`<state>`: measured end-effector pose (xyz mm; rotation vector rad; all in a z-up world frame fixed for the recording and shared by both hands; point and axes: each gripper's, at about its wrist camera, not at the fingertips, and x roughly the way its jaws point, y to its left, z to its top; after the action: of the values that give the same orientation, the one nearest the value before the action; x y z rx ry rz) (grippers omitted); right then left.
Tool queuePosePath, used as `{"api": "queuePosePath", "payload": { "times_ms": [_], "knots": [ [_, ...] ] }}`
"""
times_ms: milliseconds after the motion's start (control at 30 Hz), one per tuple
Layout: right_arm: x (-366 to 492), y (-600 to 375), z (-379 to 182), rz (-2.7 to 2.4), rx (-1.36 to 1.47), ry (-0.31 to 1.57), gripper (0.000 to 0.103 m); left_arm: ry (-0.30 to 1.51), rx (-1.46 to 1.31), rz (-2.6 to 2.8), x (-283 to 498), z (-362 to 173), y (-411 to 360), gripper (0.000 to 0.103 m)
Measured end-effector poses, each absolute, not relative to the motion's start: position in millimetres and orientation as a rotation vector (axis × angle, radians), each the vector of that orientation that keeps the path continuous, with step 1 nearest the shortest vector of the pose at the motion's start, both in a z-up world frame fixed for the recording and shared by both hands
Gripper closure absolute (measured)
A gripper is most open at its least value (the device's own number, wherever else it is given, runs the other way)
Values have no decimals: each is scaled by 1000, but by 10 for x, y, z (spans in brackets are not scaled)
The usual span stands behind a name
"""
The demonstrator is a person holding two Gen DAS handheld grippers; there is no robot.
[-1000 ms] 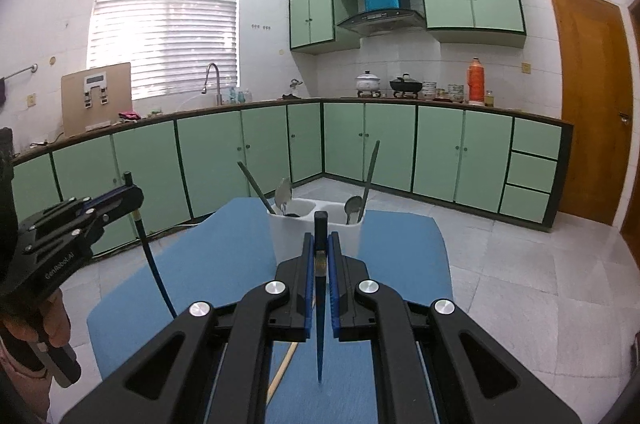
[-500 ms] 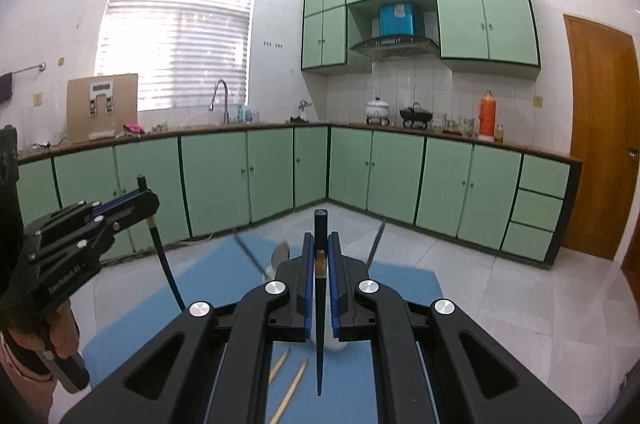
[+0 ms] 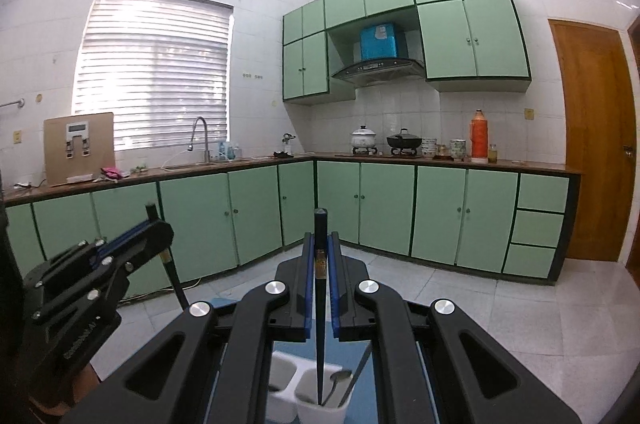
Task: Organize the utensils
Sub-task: 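Lower the chopsticks into the holder and open both tools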
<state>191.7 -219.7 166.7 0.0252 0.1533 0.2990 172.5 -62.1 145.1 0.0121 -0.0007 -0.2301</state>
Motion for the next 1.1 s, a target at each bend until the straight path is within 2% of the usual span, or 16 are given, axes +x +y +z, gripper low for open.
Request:
{"api": "queuePosePath", "payload": {
  "times_ms": [400, 1100],
  "knots": [
    [2562, -2035, 1153, 293, 21, 236, 96, 74, 11, -172, 2490, 972, -615, 97],
    [2723, -1949, 407, 266, 0, 353, 96, 246, 13, -157, 2768, 413, -376, 96]
  ]
}}
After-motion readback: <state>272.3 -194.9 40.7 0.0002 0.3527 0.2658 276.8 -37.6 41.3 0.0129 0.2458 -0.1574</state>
